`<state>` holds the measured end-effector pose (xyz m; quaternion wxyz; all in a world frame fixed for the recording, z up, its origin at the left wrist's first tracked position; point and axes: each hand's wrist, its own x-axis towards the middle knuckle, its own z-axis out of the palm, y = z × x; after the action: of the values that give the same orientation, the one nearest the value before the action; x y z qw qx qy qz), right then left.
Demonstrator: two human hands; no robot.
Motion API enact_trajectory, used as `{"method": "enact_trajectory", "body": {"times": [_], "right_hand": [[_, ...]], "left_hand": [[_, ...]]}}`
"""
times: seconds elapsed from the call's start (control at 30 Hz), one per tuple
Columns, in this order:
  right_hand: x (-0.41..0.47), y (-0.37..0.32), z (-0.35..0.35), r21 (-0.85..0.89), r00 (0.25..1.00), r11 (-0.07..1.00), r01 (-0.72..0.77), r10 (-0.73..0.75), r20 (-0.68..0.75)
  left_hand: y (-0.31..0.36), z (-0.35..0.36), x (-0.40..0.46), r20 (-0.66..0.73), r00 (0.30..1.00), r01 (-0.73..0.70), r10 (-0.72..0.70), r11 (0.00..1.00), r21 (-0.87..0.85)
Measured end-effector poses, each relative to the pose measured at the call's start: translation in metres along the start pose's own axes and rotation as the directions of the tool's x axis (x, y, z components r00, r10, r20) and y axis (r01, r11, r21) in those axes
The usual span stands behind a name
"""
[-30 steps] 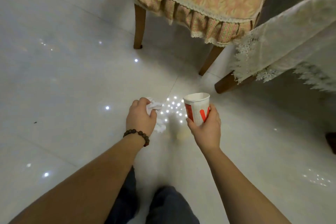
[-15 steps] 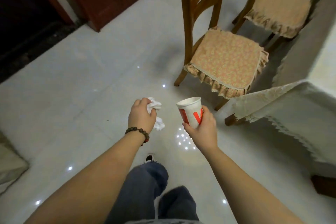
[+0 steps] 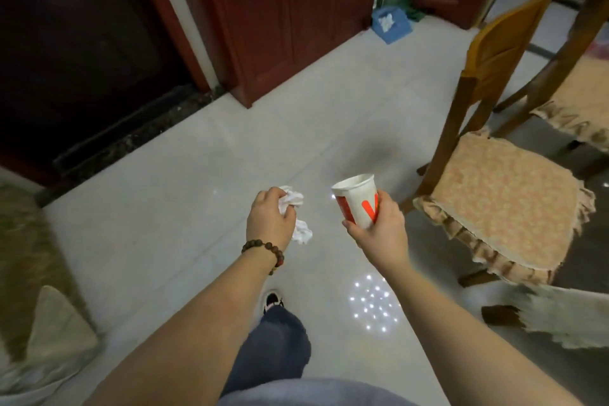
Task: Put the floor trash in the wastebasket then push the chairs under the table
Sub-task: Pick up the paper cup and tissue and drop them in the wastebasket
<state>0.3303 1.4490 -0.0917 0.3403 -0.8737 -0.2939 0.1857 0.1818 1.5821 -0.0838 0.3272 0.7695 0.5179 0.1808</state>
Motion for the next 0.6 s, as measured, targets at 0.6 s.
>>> {"method": "enact_trajectory", "body": {"times": [0.6], "right_hand": [[0.322, -0.093, 0.030, 0.023, 0.981, 0.996, -0.090, 0.093, -0.172]], "left_hand": [[0.077, 0.025, 0.363, 0.166, 0.976, -0.150, 0.143, 0.988, 0.031]]}}
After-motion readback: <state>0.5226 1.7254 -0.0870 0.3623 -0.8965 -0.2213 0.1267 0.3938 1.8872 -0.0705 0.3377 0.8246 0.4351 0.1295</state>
